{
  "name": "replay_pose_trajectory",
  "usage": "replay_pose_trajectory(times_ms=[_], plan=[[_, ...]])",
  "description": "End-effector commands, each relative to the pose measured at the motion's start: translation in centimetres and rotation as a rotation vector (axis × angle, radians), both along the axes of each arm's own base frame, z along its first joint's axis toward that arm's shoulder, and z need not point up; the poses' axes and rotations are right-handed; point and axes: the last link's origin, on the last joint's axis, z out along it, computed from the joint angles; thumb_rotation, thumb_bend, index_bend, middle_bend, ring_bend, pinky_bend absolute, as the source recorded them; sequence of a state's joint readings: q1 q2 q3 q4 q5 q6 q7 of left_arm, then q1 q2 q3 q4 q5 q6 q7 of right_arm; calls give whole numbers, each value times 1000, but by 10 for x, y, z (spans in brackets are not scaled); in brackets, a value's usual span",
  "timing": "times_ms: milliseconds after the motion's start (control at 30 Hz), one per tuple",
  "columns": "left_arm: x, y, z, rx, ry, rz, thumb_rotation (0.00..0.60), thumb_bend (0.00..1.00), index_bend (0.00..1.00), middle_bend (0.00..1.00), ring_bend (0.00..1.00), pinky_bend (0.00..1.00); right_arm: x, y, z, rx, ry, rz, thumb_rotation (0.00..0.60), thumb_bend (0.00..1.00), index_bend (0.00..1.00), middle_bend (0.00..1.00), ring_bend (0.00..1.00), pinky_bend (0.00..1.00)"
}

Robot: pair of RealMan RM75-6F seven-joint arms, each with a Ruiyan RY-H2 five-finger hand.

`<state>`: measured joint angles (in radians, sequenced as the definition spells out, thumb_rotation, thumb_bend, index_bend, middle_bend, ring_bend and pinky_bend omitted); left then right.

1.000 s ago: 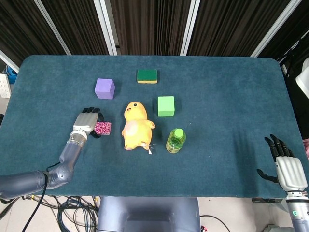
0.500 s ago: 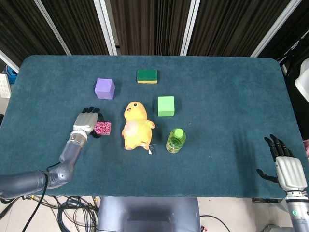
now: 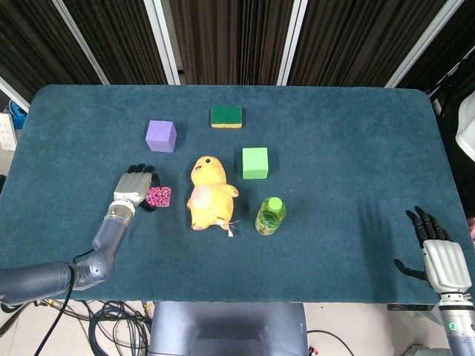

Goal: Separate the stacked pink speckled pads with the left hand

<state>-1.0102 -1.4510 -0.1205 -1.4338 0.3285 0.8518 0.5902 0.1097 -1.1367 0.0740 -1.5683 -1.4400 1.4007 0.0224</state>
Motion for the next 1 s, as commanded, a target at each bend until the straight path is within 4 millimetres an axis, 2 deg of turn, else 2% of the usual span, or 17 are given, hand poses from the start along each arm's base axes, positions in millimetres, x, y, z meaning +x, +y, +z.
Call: replay_pose_trajectory(times_ms=[33, 467, 1000], plan=[[0, 0, 1, 3, -2, 0, 600, 233, 472, 183, 46, 44, 0, 0, 0, 0, -1, 0, 600, 181, 0, 1, 52, 212], [1, 0, 2, 0, -2, 2, 600, 241, 498, 185, 47, 44, 0, 0, 0, 1, -4, -2, 600, 181, 0, 1, 52, 212], [4, -4, 15, 2, 10, -1, 600, 261, 506, 185, 46, 44, 0, 1, 1, 0, -7, -5, 600, 180, 0, 1, 52, 212]])
